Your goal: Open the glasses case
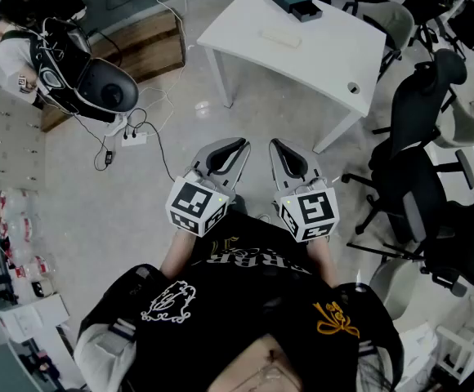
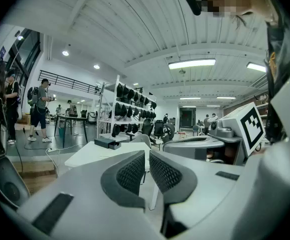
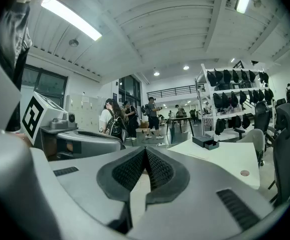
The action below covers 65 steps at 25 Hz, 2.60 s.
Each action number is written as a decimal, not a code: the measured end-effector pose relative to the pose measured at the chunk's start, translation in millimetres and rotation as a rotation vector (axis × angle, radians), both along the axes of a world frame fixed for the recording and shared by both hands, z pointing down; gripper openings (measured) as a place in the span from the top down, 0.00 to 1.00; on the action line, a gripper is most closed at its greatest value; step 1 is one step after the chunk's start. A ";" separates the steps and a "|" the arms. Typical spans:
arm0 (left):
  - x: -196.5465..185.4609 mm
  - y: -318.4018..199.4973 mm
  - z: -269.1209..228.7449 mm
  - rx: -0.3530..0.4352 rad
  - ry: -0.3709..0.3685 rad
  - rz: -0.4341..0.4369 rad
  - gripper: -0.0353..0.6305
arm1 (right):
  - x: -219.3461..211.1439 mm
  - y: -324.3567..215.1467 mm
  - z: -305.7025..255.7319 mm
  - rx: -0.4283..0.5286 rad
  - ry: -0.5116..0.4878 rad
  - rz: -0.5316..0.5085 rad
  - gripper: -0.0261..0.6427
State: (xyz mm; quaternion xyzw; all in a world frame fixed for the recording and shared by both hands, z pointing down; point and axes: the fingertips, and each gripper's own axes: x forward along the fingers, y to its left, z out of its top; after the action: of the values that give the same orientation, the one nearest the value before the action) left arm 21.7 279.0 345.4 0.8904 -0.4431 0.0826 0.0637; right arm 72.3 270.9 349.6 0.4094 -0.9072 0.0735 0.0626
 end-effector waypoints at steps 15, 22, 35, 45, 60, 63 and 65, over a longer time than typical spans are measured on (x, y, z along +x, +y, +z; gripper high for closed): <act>-1.8 -11.3 -2.3 0.005 -0.008 0.003 0.89 | 6.1 -5.9 -5.7 0.017 -0.041 0.035 0.94; 3.5 -5.5 5.8 -0.014 -0.016 -0.002 0.89 | 6.7 1.0 8.1 -0.007 -0.026 0.013 0.94; -9.0 -28.2 18.3 -0.051 -0.025 -0.045 0.89 | 0.4 -27.7 26.7 -0.054 -0.032 -0.017 0.94; -52.7 -138.5 44.9 -0.103 -0.013 -0.013 0.89 | -38.6 -132.6 48.5 -0.107 -0.001 0.030 0.94; -149.4 -326.7 57.2 -0.105 0.021 0.107 0.89 | -128.1 -324.7 50.8 -0.114 0.089 0.153 0.94; -155.3 -351.3 53.4 -0.100 0.036 0.152 0.89 | -135.5 -343.0 47.2 -0.111 0.105 0.190 0.94; -155.1 -365.3 52.4 -0.099 0.047 0.181 0.89 | -136.6 -353.2 48.1 -0.115 0.119 0.212 0.94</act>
State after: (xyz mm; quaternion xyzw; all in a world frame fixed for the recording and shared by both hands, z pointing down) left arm -133.4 -86.3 397.8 0.9242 -0.3545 0.0888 0.1104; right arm -64.3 -82.3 397.7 0.5023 -0.8479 0.1070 0.1317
